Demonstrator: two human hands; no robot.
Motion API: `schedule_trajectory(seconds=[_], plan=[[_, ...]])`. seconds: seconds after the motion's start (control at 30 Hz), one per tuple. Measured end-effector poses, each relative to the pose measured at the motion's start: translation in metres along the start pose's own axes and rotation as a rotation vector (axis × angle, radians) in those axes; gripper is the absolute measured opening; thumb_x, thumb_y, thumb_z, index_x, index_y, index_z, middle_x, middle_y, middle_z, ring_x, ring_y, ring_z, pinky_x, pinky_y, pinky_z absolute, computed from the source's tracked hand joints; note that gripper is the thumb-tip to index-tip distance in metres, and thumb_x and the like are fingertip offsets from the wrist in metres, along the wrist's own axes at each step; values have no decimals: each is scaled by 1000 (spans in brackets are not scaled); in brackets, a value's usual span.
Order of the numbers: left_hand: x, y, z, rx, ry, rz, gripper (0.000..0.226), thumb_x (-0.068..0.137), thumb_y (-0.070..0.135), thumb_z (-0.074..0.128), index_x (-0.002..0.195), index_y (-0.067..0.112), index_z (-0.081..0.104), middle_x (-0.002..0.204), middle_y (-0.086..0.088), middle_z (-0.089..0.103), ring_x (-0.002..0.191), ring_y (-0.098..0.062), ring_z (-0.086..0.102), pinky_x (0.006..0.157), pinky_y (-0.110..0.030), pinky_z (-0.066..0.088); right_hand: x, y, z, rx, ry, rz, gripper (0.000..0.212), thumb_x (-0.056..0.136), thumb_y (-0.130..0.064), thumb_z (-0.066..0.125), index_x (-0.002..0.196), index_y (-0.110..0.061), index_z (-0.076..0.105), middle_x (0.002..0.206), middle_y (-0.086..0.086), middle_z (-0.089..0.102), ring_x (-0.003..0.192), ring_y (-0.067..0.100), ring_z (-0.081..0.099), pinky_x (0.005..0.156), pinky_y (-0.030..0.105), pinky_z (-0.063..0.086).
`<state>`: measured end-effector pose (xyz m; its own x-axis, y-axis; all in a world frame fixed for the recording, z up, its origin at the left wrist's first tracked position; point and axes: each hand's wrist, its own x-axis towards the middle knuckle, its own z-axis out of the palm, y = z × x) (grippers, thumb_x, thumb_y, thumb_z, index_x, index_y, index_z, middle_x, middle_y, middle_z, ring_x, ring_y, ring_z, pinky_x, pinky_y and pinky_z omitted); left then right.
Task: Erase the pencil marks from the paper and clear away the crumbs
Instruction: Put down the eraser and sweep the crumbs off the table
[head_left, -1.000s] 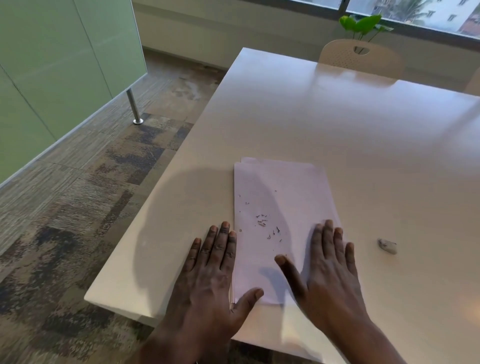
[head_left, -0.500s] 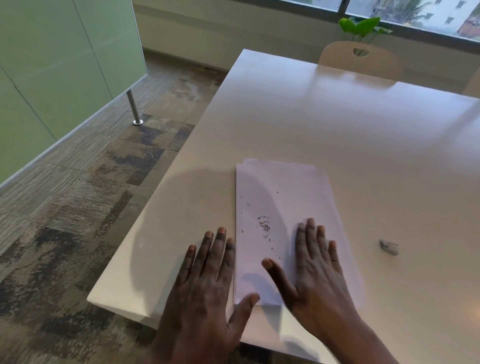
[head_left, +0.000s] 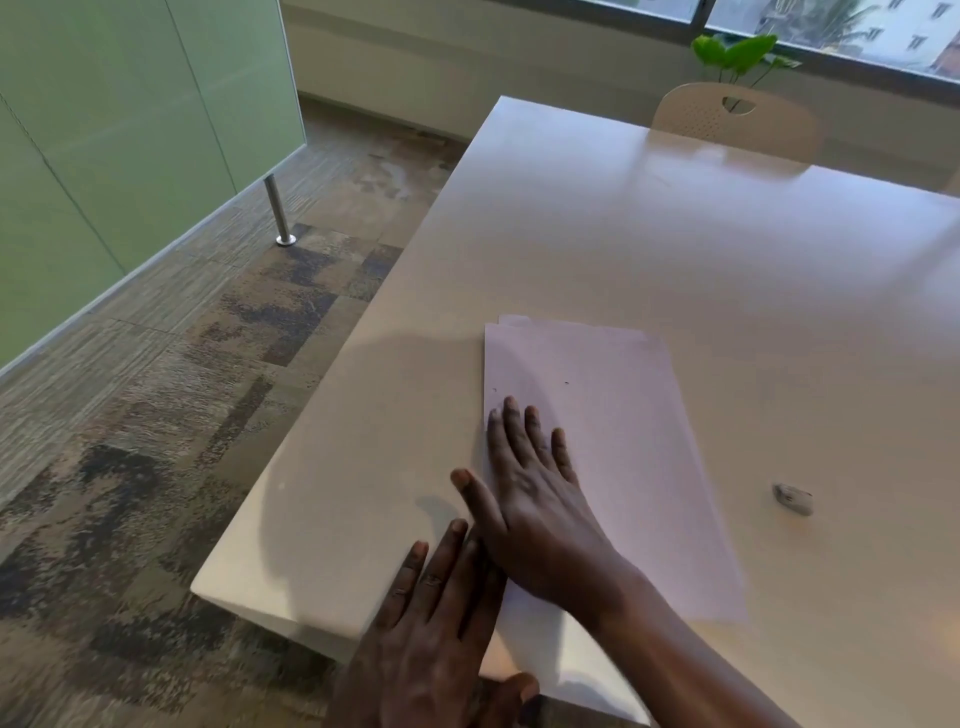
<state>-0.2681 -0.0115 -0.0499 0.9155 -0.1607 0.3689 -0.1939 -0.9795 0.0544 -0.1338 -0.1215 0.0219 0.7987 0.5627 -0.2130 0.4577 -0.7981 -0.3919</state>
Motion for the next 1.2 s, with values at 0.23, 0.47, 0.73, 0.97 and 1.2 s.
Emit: schedule_trajectory(seconds=[0.23, 0.47, 0.73, 0.97, 1.2], plan=[[1, 0, -3, 34, -9, 22, 84, 91, 71, 40, 142, 7, 60, 153, -15, 51, 143, -29, 40, 110, -45, 31, 19, 56, -23, -141, 110, 261, 104, 85, -83, 0, 158, -11, -16, 165, 10, -25, 152, 22, -25, 127, 43, -9], [1, 3, 0, -5, 24, -24, 89, 97, 73, 25, 143, 6, 59, 149, -17, 54, 141, -31, 46, 109, -45, 34, 29, 4, 1, -103, 62, 17, 103, 87, -83, 7, 159, -12, -14, 163, 8, -28, 151, 22, -27, 126, 42, -11], [0, 3, 3, 59, 90, 14, 91, 87, 75, 46, 144, 5, 54, 150, -17, 54, 136, -34, 54, 106, -47, 37, 43, 11, -23, 22, 174, -31, 99, 88, -79, 14, 161, -14, -4, 168, 4, -13, 155, 17, -13, 128, 38, -4], [1, 3, 5, 1, 45, -6, 100, 79, 80, 52, 147, 7, 48, 153, -15, 51, 143, -28, 42, 112, -45, 31, 52, 21, -11, -115, 106, 145, 114, 79, -87, 1, 159, -6, -11, 165, 15, -22, 153, 28, -21, 126, 42, -9], [2, 5, 8, 48, 96, 11, 91, 86, 75, 46, 142, 4, 52, 144, -18, 59, 131, -35, 59, 105, -48, 39, 42, -32, -9, 18, 4, -187, 94, 93, -77, 22, 162, -18, -4, 169, 2, -13, 154, 13, -16, 127, 36, -6]])
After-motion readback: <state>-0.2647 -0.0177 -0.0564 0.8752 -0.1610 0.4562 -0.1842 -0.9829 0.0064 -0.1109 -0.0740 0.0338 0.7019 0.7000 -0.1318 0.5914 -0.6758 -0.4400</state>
